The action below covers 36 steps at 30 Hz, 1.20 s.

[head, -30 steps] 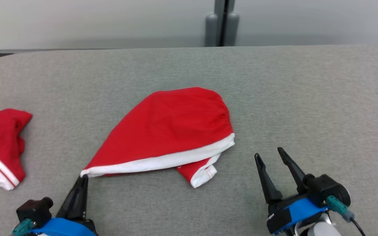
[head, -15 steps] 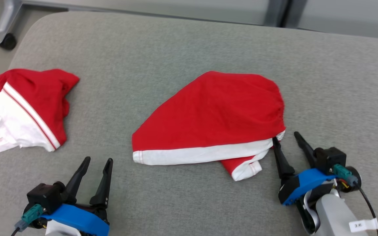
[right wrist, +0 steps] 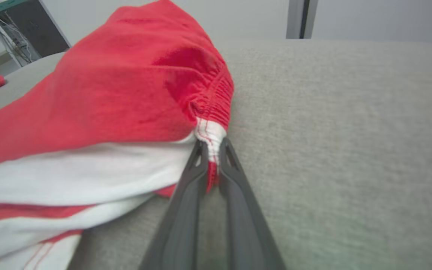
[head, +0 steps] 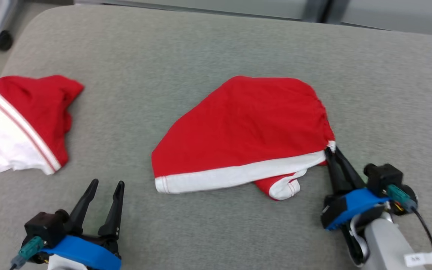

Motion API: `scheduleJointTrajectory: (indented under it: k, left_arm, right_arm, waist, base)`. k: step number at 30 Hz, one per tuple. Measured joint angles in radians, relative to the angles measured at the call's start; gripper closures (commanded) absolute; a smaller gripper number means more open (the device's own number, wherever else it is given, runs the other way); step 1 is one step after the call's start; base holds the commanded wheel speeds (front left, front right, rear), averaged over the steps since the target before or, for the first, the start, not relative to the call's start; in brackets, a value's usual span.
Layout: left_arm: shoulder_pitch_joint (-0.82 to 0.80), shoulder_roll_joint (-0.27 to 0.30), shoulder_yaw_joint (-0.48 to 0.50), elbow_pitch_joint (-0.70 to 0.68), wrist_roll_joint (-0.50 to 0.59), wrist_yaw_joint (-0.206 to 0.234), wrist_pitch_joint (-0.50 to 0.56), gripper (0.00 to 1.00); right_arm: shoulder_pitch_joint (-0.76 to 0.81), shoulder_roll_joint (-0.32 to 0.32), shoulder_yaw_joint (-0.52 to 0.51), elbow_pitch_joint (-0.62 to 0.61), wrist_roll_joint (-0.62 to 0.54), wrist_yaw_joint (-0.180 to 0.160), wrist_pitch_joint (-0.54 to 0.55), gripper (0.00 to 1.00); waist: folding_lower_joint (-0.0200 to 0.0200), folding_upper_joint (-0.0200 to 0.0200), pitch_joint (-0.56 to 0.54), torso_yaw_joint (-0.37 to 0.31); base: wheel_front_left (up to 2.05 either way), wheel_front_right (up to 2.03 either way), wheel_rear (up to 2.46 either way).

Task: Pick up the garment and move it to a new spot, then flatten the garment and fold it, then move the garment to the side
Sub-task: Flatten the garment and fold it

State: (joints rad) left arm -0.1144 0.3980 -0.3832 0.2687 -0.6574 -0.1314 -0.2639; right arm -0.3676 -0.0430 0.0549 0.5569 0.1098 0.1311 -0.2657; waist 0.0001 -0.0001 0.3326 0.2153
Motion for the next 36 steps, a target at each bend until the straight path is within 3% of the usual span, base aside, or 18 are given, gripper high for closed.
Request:
scheduleJointTrajectory:
  k: [8, 14, 15, 16, 26, 36]
  left_arm:
    - [0.037, -0.023, 0.009, -0.022, 0.043, 0.0, 0.0, 0.0]
    - [0.067, -0.054, 0.057, -0.005, 0.07, 0.0, 0.0, 0.0]
    - [0.073, -0.058, 0.068, 0.001, 0.075, 0.0, 0.0, 0.0]
    - [0.075, -0.064, 0.084, 0.007, 0.081, 0.0, 0.0, 0.0]
    - [0.103, -0.111, 0.22, 0.047, 0.136, 0.0, 0.0, 0.0]
    - [0.144, -0.18, 0.308, 0.083, 0.234, 0.0, 0.0, 0.0]
  right_arm:
    - [0.148, -0.005, -0.122, -0.155, -0.09, 0.0, 0.002, 1.0]
    - [0.233, -0.004, -0.162, -0.189, -0.08, 0.0, 0.002, 1.0]
    - [0.242, -0.006, -0.163, -0.189, -0.072, 0.0, 0.002, 0.64]
    - [0.252, -0.008, -0.151, -0.19, -0.062, -0.001, 0.002, 0.0]
    - [0.262, -0.006, -0.022, -0.314, -0.056, 0.0, 0.002, 0.0]
    - [0.261, -0.004, 0.018, -0.252, -0.034, 0.0, 0.002, 0.0]
  waist:
    - [0.0, 0.0001, -0.03, -0.135]
    - [-0.0001, 0.0001, -0.077, -0.217]
    - [-0.0002, 0.0001, -0.086, -0.226]
    - [-0.0002, 0.0001, -0.095, -0.235]
    - [-0.0002, 0.0, -0.169, -0.261]
    - [-0.0003, 0.0, -0.267, -0.231]
  base:
    - [0.0, 0.0, 0.0]
    - [0.0, 0.0, 0.0]
    - [0.0, 0.0, 0.0]
    - [0.0, 0.0, 0.0]
    - [0.0, 0.0, 0.0]
    - [0.0, 0.0, 0.0]
